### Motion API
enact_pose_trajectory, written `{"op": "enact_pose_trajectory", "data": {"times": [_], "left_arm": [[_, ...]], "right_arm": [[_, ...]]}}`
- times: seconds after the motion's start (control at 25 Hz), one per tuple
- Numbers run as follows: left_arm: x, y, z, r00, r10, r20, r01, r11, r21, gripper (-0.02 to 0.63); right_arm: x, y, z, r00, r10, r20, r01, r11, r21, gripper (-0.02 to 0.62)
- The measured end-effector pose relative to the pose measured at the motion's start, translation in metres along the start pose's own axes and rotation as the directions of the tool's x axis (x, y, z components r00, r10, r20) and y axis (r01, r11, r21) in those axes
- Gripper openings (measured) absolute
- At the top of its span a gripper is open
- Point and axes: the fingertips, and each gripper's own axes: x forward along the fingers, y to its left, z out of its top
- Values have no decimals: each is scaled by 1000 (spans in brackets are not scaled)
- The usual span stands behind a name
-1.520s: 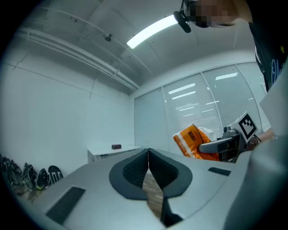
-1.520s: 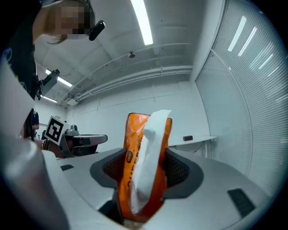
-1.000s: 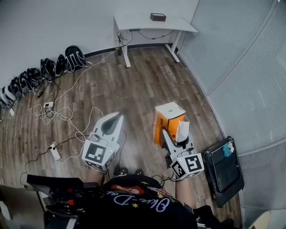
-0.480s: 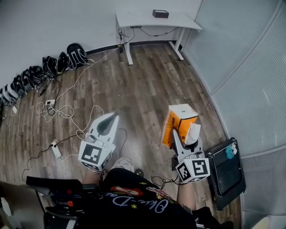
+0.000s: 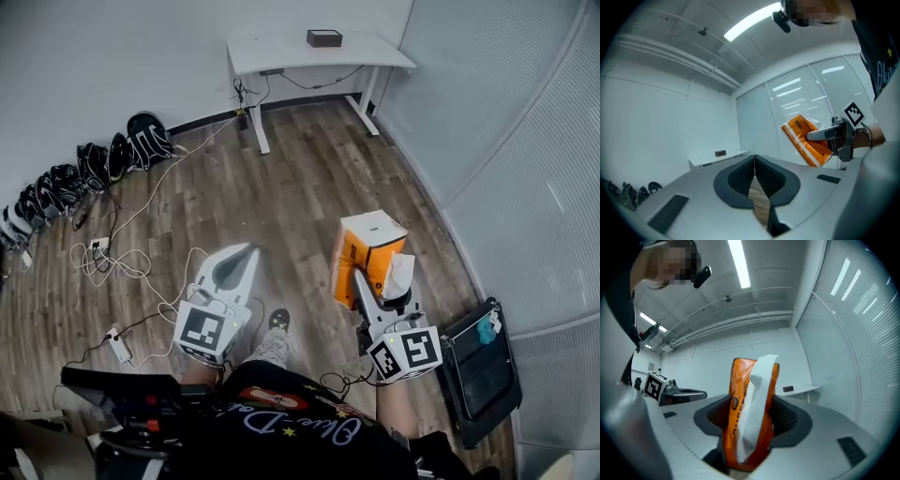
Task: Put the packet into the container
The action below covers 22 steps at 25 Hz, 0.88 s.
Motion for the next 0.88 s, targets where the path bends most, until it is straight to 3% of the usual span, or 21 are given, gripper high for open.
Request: {"op": "enact_pose_trajectory", "data": {"times": [0.12,0.24,0.32,0.52,0.72,0.88], "left_arm": [[45,39,9,1000,-16,21,16,1000,-9,9],[111,103,42,998,-43,45,45,998,-38,9],[146,126,39,997,-64,41,65,997,-33,9],[171,126,16,993,-65,95,67,998,-15,9],[195,123,-11,991,-93,92,96,995,-25,9],[231,149,-25,993,-107,46,109,993,-36,9]], "right_arm": [[53,-15,12,1000,-15,4,15,1000,-14,244],[136,-36,44,999,-34,-22,34,999,3,244],[172,-52,44,999,-36,-24,36,999,16,244],[177,-73,10,997,-73,2,73,997,20,244],[181,-92,-15,994,-108,9,108,994,10,244],[220,-110,-15,993,-120,-8,120,993,15,244]]}}
